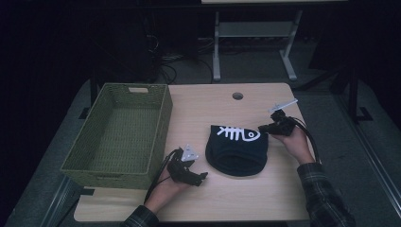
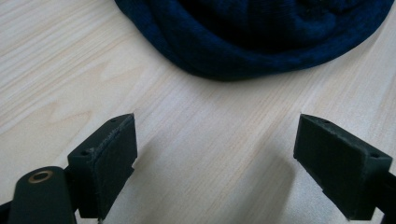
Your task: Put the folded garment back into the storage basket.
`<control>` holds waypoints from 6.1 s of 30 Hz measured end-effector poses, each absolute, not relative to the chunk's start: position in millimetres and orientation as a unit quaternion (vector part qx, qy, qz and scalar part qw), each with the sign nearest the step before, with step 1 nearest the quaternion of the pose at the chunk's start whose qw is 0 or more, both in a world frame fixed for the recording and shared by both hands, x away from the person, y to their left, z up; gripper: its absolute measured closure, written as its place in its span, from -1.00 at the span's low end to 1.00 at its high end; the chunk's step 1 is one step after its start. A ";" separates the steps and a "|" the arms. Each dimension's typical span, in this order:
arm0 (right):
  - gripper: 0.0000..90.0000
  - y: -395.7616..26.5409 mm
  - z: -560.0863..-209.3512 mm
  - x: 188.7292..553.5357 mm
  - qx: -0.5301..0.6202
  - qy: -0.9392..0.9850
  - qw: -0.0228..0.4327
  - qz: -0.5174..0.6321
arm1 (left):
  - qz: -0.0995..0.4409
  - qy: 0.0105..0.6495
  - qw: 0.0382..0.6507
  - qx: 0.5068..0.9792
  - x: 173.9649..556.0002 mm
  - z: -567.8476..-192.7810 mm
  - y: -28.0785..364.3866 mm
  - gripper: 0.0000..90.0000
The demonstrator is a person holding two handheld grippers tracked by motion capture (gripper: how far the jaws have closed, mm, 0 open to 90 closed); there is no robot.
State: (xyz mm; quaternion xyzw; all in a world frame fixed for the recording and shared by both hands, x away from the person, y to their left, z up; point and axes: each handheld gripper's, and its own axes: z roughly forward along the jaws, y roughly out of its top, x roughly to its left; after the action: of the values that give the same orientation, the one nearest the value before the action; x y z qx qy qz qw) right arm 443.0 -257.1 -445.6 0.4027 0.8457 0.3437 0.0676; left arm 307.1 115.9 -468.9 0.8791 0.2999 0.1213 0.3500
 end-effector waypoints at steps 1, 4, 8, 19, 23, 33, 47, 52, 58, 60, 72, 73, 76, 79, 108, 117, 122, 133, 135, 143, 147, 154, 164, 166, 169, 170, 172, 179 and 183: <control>1.00 -258.1 -445.3 438.5 0.401 0.846 0.065 0.346 | 0.120 0.301 0.351 0.879 306.4 -468.8 115.4 -0.72; 1.00 -258.3 -444.1 433.1 0.397 0.848 0.072 0.345 | 0.121 0.299 0.349 0.880 305.9 -468.7 115.0 -0.72; 1.00 -260.3 -445.7 422.0 0.391 0.851 0.067 0.344 | 0.120 0.299 0.345 0.882 303.8 -467.9 113.7 -0.72; 1.00 -263.9 -446.9 392.4 0.383 0.853 0.066 0.350 | 0.116 0.294 0.342 0.885 296.9 -465.2 110.6 -0.71; 1.00 -263.2 -446.1 383.1 0.378 0.853 0.066 0.353 | 0.114 0.291 0.339 0.887 295.9 -464.5 110.1 -0.71; 1.00 -259.0 -448.4 353.6 0.360 0.860 0.063 0.355 | 0.111 0.294 0.332 0.889 296.7 -464.9 113.2 -0.71; 1.00 -247.8 -446.9 314.0 0.338 0.866 0.050 0.365 | 0.109 0.295 0.328 0.891 296.8 -465.4 114.7 -0.71; 1.00 -240.4 -445.5 297.7 0.331 0.866 0.063 0.369 | 0.108 0.296 0.328 0.891 296.8 -465.0 115.4 -0.71; 0.51 -257.0 -448.3 295.9 0.381 0.832 0.114 0.387 | 0.109 0.295 0.329 0.891 298.1 -461.2 115.8 -0.71; 0.26 -262.1 -451.3 294.6 0.402 0.822 0.135 0.380 | 0.112 0.291 0.331 0.891 298.1 -458.4 114.9 -0.71; -0.64 -277.8 -473.1 296.9 0.453 0.805 0.178 0.340 | 0.097 0.265 0.317 0.905 305.2 -440.5 107.9 -0.71; -0.67 -278.1 -474.7 297.9 0.455 0.804 0.182 0.336 | 0.093 0.263 0.316 0.907 306.1 -439.4 106.9 -0.71; -0.68 -278.7 -476.8 299.1 0.458 0.804 0.181 0.334 | 0.085 0.258 0.310 0.911 308.1 -436.8 104.7 -0.71; -0.71 -278.9 -480.1 299.9 0.463 0.800 0.180 0.337 | 0.076 0.246 0.304 0.917 310.5 -432.9 100.9 -0.71; -0.75 -279.1 -482.6 300.3 0.464 0.795 0.187 0.344 | 0.027 0.183 0.210 0.960 343.4 -444.5 50.1 -0.70; -0.75 -279.3 -482.6 300.4 0.465 0.794 0.187 0.344 | 0.022 0.185 0.203 0.961 345.2 -444.9 48.6 -0.49; -0.75 -279.3 -482.6 300.4 0.466 0.794 0.188 0.343 | 0.018 0.175 0.193 0.965 344.7 -441.2 46.8 -0.08; -0.75 -279.3 -482.6 300.4 0.469 0.792 0.188 0.343 | 0.004 0.175 0.199 0.964 346.5 -437.9 48.5 0.55; -0.75 -279.3 -482.6 300.5 0.469 0.792 0.188 0.343 | -0.002 0.179 0.207 0.962 347.7 -437.1 50.7 0.56; -0.75 -279.2 -482.5 300.4 0.471 0.791 0.188 0.343 | -0.012 0.186 0.236 0.954 349.1 -423.3 56.7 0.56; -0.75 -279.3 -482.5 300.4 0.471 0.791 0.187 0.343 | -0.009 0.189 0.247 0.950 348.4 -411.8 58.6 0.56; -0.75 -279.3 -482.5 300.4 0.472 0.790 0.187 0.343 | -0.011 0.192 0.255 0.948 348.7 -400.5 59.1 0.57; -0.75 -279.0 -482.4 300.2 0.474 0.790 0.186 0.342 | -0.009 0.201 0.266 0.943 353.2 -373.9 63.4 0.57; -0.75 -279.1 -482.4 300.2 0.474 0.790 0.186 0.342 | -0.009 0.201 0.271 0.941 354.4 -367.9 65.4 0.57; -0.75 -279.1 -482.4 300.2 0.475 0.789 0.186 0.342 | -0.004 0.200 0.275 0.941 356.2 -358.5 68.3 0.57; -0.75 -279.1 -482.4 300.2 0.475 0.789 0.186 0.342 | -0.003 0.202 0.276 0.940 356.2 -355.0 69.0 0.57; -0.75 -279.2 -482.4 300.3 0.475 0.789 0.187 0.342 | 0.000 0.199 0.276 0.940 357.3 -350.5 70.3 0.57; -0.75 -279.4 -482.5 300.5 0.475 0.789 0.188 0.342 | 0.011 0.202 0.287 0.936 363.8 -324.3 81.4 0.57; -0.75 -279.5 -482.5 300.5 0.476 0.788 0.188 0.342 | 0.019 0.202 0.287 0.936 368.8 -306.7 91.0 0.57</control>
State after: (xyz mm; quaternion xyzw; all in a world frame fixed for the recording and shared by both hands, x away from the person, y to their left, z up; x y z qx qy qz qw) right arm 300.5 -279.5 -482.5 0.4756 0.7884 0.3417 0.1883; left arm 368.8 91.0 -306.7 0.9360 0.2022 0.0194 0.2874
